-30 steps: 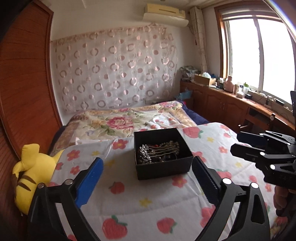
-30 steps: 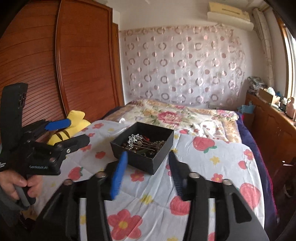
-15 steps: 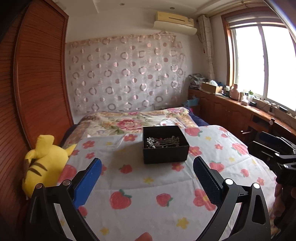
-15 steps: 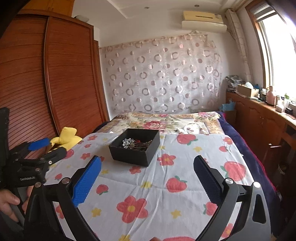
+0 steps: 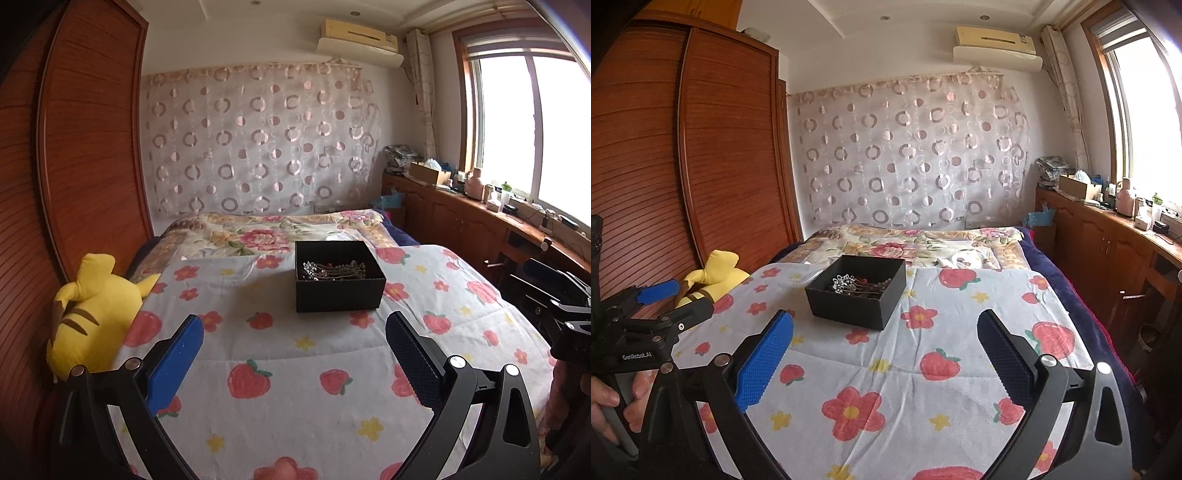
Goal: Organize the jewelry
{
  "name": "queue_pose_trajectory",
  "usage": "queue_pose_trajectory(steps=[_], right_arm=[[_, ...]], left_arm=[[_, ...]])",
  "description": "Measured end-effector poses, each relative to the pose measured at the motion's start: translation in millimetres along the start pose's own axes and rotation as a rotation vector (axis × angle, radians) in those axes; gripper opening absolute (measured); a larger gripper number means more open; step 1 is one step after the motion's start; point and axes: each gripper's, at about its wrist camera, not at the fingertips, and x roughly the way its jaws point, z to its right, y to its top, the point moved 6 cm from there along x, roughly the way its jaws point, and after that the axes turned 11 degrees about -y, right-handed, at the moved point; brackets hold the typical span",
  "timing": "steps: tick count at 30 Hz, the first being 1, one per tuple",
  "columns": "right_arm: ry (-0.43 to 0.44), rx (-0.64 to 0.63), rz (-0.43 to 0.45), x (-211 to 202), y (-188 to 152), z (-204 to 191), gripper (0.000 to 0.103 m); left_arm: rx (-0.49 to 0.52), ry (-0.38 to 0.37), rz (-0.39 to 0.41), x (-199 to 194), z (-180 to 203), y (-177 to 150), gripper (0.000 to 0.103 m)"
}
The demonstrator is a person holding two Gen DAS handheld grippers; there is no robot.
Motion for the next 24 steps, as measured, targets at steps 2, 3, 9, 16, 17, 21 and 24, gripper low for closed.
queue_pose_trajectory(steps=[2, 3, 9, 16, 17, 21, 24], right_arm=[[-0.001, 0.002, -0.001, -0.5, -0.2, -0.6, 0.101], [-0.002, 0.002, 0.0, -0.9, -0.8, -1.4, 0.101], [-0.008, 0.004, 0.002, -3.1, -0.7, 0.9, 0.101], [-0.009, 0.005, 0.005, -3.3, 0.5, 2.3, 0.101], [-0.01, 0.006, 0.005, -3.3, 0.5, 2.1, 0.101], [-0.008, 0.006, 0.005, -3.2, 0.2, 2.6, 0.101], [-0.007, 0.004, 0.007, -4.3, 0.6, 2.0, 0.101]], left_arm=[[0.001, -0.001, 0.012, -0.9, -1.0, 0.4, 0.095], [-0.001, -0.003, 0.016, -1.2, -1.4, 0.3, 0.095], [-0.007, -0.009, 0.019, -1.6, -3.7, -0.3, 0.095], [-0.007, -0.008, 0.022, -2.2, -4.9, 0.3, 0.095], [-0.007, -0.007, 0.022, -2.3, -5.1, 0.4, 0.095], [-0.006, -0.006, 0.022, -2.2, -5.7, -0.2, 0.095], [-0.008, -0.007, 0.023, -2.5, -5.5, 0.2, 0.095]])
